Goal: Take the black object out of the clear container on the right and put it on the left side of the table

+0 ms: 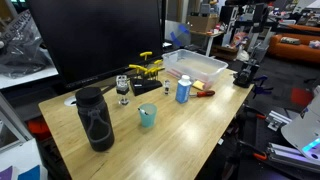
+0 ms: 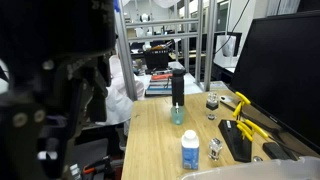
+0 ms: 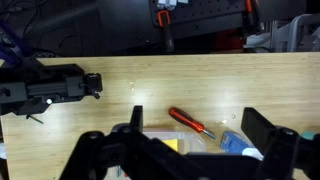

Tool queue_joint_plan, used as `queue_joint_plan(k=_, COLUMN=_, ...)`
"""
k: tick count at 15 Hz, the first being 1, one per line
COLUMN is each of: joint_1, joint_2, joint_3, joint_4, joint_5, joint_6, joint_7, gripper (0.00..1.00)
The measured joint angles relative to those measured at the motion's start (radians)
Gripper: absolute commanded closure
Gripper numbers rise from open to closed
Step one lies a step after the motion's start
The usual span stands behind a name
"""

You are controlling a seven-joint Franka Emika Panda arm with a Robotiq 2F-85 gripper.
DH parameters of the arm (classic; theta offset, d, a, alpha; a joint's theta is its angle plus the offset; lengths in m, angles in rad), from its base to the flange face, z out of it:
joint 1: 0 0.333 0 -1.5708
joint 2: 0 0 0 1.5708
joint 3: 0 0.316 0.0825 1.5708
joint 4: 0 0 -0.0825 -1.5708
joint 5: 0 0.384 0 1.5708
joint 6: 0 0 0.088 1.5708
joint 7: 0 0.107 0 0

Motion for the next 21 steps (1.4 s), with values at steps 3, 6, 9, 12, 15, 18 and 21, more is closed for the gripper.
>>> queue_joint_plan(k=3, joint_1=0.0, joint_2=0.0, joint_3=0.0, joint_4=0.0, joint_5=0.0, joint_6=0.001, joint_7=0.0, gripper=0.0)
queue_joint_plan(k=6, joint_1=0.0, joint_2=0.0, joint_3=0.0, joint_4=0.0, joint_5=0.0, joint_6=0.001, joint_7=0.0, gripper=0.0)
queue_joint_plan(k=9, joint_1=0.0, joint_2=0.0, joint_3=0.0, joint_4=0.0, joint_5=0.0, joint_6=0.001, joint_7=0.0, gripper=0.0)
queue_joint_plan(k=12, joint_1=0.008, joint_2=0.01, joint_3=0.007, joint_4=0.0, joint_5=0.001, joint_6=0.014, joint_7=0.0, gripper=0.0)
queue_joint_plan(k=15, joint_1=0.045, joint_2=0.063, joint_3=0.035, joint_4=0.011, joint_5=0.001, joint_6=0.07, joint_7=-0.018, gripper=0.0)
queue_joint_plan(k=18, joint_1=0.077, joint_2=0.154, joint_3=0.079, joint_4=0.05, joint_5=-0.004, joint_6=0.167, joint_7=-0.019, gripper=0.0)
queue_joint_plan(k=21, joint_1=0.08, joint_2=0.271, joint_3=0.09, joint_4=0.113, joint_5=0.005, joint_6=0.264, joint_7=0.01, gripper=0.0)
